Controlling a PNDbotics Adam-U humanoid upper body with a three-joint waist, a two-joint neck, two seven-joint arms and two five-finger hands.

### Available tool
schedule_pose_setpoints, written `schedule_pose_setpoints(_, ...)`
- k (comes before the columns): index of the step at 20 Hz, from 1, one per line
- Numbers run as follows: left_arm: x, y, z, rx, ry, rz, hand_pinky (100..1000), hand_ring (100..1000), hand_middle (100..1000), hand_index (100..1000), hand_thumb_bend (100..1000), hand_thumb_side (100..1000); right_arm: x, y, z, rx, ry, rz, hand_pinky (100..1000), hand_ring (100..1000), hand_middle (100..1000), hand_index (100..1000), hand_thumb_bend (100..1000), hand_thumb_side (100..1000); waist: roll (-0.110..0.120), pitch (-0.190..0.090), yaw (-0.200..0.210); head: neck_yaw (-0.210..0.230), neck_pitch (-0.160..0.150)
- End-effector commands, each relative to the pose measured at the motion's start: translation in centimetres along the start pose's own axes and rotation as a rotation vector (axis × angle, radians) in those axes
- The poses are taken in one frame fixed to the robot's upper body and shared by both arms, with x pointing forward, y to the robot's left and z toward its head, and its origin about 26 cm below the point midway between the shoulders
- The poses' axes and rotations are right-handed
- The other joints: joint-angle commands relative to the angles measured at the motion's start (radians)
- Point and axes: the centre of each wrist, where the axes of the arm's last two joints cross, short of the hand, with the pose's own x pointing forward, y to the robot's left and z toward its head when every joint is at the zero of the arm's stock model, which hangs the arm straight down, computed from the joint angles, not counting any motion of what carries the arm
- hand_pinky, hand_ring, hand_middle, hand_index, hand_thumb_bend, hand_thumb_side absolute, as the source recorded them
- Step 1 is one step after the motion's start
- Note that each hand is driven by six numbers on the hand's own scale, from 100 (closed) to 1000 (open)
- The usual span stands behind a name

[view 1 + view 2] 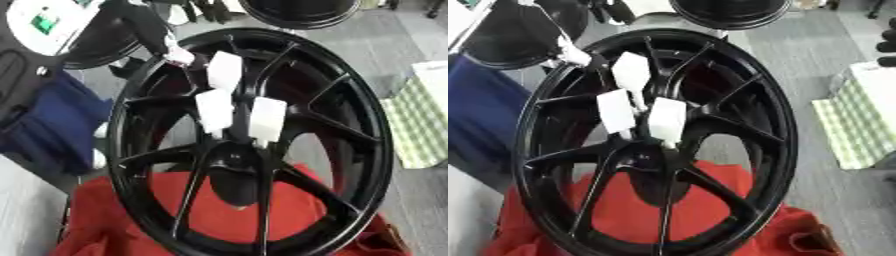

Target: Pull the pin out of the wheel hub.

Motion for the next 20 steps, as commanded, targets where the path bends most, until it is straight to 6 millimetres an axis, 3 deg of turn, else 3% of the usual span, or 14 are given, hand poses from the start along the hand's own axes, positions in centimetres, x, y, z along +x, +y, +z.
schedule_pose_setpoints(1, 0.6, 0.8, 0.2, 0.008, -0.009, -0.007, 861, 911, 855, 913, 380, 375, 0.8, -0.3, -0.4, -0.007, -0.031, -0.003, 679, 696, 631, 714, 100, 702, -0.003, -0.016, -0.003, 0.001, -0.011)
schedule_pose_setpoints(20, -0.2, -1.0, -1.4, -0.053, -0.007, 0.013, 862, 910, 850, 908, 328, 296, 0.8, 0.0, -0.4, -0.04, -0.029, -0.032, 677, 694, 628, 711, 100, 716, 0.003, -0.003, -0.014, 0.004, -0.019)
